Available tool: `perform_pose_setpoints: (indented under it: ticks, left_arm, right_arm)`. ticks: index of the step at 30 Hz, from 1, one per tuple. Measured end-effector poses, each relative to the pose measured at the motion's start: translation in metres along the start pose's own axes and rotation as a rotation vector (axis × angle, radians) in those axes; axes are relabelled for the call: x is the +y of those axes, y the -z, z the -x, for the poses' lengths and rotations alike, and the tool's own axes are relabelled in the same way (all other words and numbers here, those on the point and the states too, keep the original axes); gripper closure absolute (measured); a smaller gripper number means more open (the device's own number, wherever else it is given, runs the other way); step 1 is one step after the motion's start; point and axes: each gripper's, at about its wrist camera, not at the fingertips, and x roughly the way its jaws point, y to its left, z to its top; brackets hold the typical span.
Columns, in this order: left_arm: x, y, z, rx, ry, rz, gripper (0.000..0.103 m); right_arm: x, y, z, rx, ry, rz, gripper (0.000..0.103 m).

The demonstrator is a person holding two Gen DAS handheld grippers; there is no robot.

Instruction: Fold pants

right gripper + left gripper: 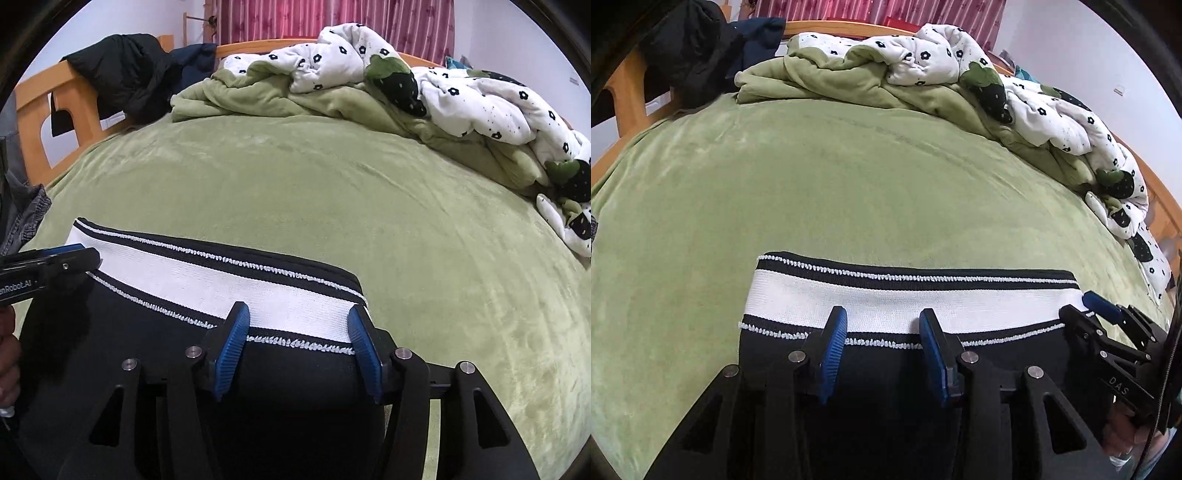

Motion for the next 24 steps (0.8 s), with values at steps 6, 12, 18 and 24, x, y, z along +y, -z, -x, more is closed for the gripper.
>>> perform_pose_setpoints:
  ticks: [6, 12, 18, 24]
  left_arm:
    - [-0.003, 0.000, 0.001, 0.006, -0.001, -0.026, 0.064]
    - [-0.002, 0.000, 0.001, 0.009, 0.005, -0.031, 0.063]
    - [0.009, 0.002, 0.012, -0.047, -0.040, 0.025, 0.061]
    - [0.011, 0.001, 0.003, -0.011, -0.022, 0.026, 0.052]
  right_arm:
    - [-0.018, -0.001, -0.006, 0.045, -0.038, -0.104, 0.028]
    - [-0.042, 0.001, -0.018, 0.101, -0.176, -0.253, 0.026]
    - [-0.026, -0.007, 0.006, -0.002, -0.032, -0.145, 0.041]
    - [-0.025, -0.007, 0.016, -0.060, -0.028, -0.170, 0.041]
